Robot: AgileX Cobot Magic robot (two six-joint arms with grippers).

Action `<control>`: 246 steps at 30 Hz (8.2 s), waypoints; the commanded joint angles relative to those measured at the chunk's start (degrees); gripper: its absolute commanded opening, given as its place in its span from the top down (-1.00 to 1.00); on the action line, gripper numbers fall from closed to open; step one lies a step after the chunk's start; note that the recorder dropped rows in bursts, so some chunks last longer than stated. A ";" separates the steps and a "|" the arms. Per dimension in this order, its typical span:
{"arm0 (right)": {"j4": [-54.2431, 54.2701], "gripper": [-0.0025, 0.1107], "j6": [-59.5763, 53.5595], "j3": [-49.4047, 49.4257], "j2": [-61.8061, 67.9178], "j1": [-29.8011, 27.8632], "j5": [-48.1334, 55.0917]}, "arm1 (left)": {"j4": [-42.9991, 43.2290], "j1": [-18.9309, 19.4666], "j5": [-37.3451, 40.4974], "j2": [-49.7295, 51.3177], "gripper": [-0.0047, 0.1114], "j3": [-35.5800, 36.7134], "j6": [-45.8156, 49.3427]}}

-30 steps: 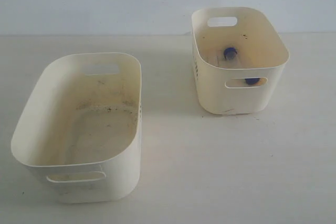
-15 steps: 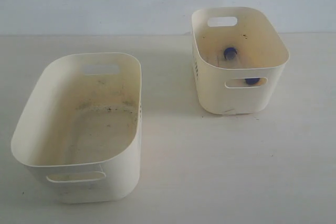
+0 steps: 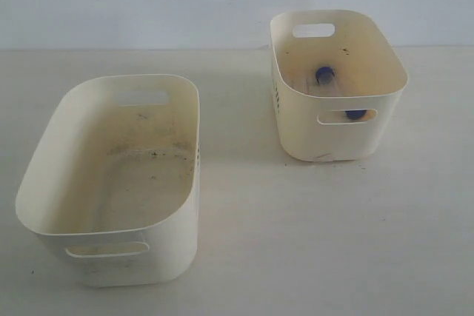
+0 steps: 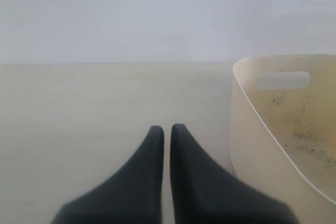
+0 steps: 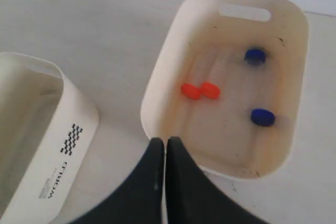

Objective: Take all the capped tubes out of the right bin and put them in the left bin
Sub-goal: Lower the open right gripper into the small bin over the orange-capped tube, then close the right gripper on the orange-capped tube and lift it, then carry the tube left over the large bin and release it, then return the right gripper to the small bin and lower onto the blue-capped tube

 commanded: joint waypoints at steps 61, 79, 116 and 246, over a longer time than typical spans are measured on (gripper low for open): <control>-16.75 -0.07 26.93 -48.11 63.71 5.38 9.15 | -0.11 0.00 -0.85 -0.22 0.85 -0.19 -0.11; -15.90 -0.07 27.03 -48.11 66.40 6.66 7.48 | -0.11 0.00 -0.85 -0.22 0.85 -0.19 -0.11; -20.98 0.96 23.28 -48.24 56.11 6.56 12.03 | -0.11 0.00 -0.85 -0.22 0.85 -0.19 -0.11; -31.56 0.04 29.21 -40.60 65.46 5.94 1.66 | -0.11 0.00 -0.85 -0.22 0.85 -0.19 -0.11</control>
